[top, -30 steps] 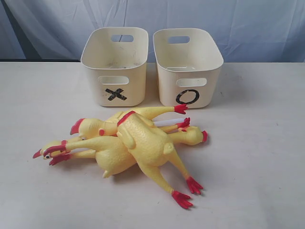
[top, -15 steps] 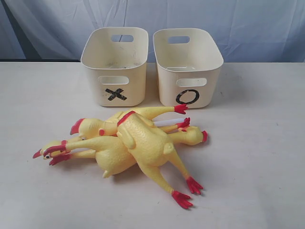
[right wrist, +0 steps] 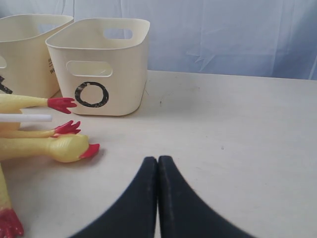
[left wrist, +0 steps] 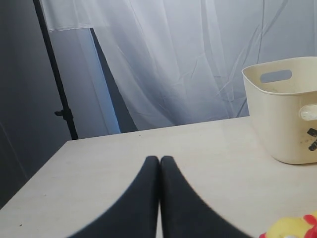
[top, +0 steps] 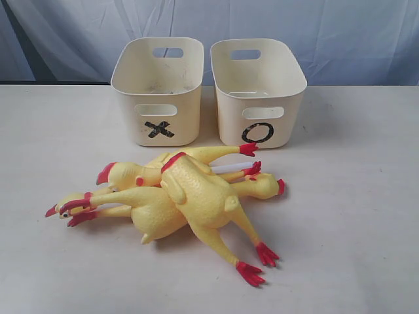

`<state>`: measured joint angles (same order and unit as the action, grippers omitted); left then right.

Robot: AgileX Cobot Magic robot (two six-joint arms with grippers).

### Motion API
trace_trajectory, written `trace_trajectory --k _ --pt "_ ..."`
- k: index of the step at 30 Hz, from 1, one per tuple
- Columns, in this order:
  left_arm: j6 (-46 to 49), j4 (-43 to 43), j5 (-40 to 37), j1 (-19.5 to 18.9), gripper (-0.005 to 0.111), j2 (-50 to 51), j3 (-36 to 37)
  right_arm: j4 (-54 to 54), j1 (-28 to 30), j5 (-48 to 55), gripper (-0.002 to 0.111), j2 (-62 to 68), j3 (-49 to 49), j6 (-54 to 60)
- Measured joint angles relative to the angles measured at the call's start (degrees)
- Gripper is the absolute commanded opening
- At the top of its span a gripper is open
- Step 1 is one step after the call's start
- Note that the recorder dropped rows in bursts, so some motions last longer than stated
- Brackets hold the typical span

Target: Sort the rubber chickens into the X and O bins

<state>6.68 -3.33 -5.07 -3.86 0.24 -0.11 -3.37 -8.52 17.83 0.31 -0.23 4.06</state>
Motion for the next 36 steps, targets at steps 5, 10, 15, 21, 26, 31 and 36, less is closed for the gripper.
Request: trace_trajectory --k 5,10,15,21,26,31,36 --pt "0.0 -1.4 1.6 0.0 0.0 0.0 0.0 0.0 0.0 0.0 0.0 0.0 0.0 0.1" --pt "0.0 -2.9 5.1 0.0 0.0 0.0 0.0 0.0 0.0 0.0 0.0 0.0 0.0 0.1" --pt "0.0 -3.0 8.7 0.0 0.0 0.0 0.0 0.0 0.0 0.0 0.0 0.0 0.0 0.1" --pt "-2.2 -1.2 10.2 0.0 0.0 0.0 0.0 0.0 0.0 0.0 0.0 0.0 0.0 0.1" --pt "-5.5 0.8 11.0 0.0 0.0 0.0 0.0 0.0 0.0 0.0 0.0 0.0 0.0 0.1" --pt "-9.2 1.7 11.6 0.0 0.0 0.0 0.0 0.0 0.0 0.0 0.0 0.0 0.0 0.1" --pt "-11.4 1.9 11.9 0.0 0.0 0.0 0.0 0.0 0.0 0.0 0.0 0.0 0.0 0.1"
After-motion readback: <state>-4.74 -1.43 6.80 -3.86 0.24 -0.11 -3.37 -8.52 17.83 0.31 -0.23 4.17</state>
